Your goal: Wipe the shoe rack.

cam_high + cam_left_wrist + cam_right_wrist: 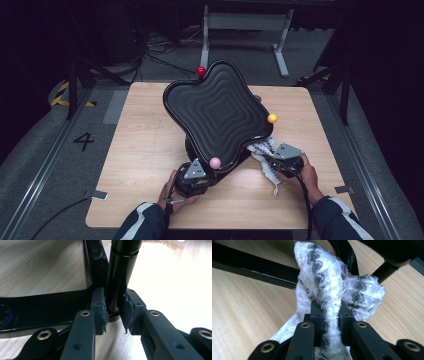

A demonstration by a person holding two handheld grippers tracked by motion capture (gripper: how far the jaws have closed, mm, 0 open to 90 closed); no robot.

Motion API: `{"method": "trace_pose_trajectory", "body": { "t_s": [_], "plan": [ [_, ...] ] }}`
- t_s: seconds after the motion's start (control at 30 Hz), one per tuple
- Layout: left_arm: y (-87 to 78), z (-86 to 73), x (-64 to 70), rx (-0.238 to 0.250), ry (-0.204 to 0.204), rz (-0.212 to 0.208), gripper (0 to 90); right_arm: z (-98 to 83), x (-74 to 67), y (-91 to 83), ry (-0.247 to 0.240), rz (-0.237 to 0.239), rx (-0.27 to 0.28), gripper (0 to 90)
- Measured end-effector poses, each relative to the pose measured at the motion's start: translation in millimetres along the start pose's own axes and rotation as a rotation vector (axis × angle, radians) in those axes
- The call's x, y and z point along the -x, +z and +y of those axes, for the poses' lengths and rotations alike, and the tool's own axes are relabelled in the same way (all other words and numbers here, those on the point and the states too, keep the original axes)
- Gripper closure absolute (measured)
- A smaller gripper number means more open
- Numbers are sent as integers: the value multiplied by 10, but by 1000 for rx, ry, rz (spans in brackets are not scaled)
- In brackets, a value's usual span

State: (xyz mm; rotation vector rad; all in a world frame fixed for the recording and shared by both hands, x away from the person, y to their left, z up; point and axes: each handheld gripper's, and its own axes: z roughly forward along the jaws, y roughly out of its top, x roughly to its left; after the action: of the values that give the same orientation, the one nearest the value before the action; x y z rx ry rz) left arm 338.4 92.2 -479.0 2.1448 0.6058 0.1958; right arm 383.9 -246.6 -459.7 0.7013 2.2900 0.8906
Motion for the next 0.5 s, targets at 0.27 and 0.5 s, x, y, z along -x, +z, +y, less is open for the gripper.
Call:
{"method": "trace_pose_trajectory", "body": {
  "t_s": [0.27, 0.5],
  "plan": [
    [0, 1, -1, -1, -3, -2, 723, -63, 50, -244, 12, -15, 55, 787],
    [0, 1, -6, -2, -3, -4, 722, -98, 97, -486, 23, -35, 134, 787]
  ]
}}
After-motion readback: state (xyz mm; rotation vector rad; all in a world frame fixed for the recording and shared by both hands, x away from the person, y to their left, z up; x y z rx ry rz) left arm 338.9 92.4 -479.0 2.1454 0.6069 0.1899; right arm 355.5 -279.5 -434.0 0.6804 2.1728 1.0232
